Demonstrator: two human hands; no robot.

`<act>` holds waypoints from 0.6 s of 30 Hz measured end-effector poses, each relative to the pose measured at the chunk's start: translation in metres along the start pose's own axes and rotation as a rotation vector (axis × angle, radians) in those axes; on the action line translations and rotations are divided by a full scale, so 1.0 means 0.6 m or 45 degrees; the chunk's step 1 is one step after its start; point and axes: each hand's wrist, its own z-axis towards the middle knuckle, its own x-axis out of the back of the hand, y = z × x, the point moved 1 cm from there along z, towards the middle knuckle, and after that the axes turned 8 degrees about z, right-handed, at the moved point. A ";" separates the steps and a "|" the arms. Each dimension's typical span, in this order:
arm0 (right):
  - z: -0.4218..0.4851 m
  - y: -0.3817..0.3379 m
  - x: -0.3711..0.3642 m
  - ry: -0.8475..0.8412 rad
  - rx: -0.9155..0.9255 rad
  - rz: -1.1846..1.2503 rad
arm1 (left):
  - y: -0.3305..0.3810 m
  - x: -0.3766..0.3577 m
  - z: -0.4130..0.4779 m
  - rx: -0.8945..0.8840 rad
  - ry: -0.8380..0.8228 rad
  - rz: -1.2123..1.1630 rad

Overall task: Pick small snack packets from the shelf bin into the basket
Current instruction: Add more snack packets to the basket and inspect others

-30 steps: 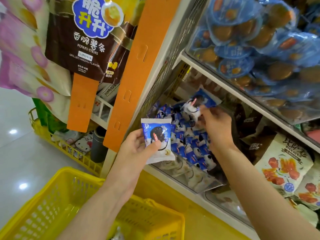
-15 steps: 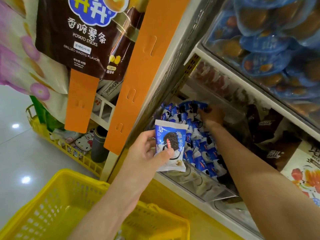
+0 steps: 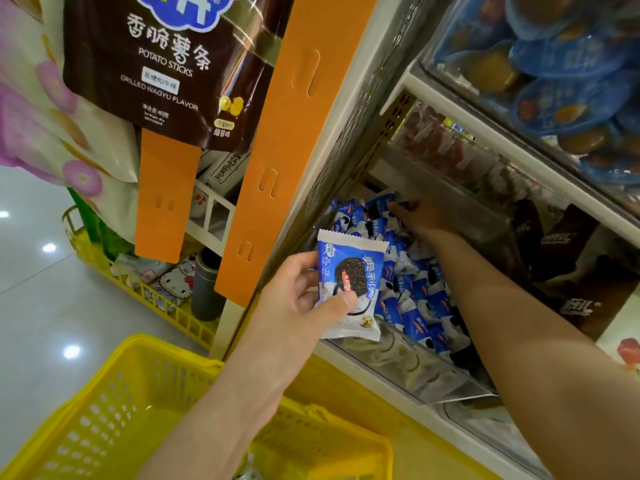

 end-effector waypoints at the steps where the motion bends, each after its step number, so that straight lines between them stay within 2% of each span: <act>1: 0.003 0.001 0.002 -0.027 -0.014 -0.032 | -0.001 0.001 0.001 -0.003 0.000 0.002; 7: 0.011 0.009 0.001 -0.066 -0.070 -0.122 | 0.000 0.000 0.002 -0.029 0.002 0.011; 13: -0.026 -0.006 -0.008 0.040 -0.090 -0.010 | 0.006 -0.007 0.001 -0.045 -0.009 0.009; 15: -0.054 -0.032 -0.006 0.047 -0.099 0.104 | 0.008 -0.008 -0.002 -0.060 -0.006 0.008; 18: -0.122 -0.082 0.013 0.072 0.034 0.330 | 0.011 -0.008 -0.006 -0.064 0.019 -0.027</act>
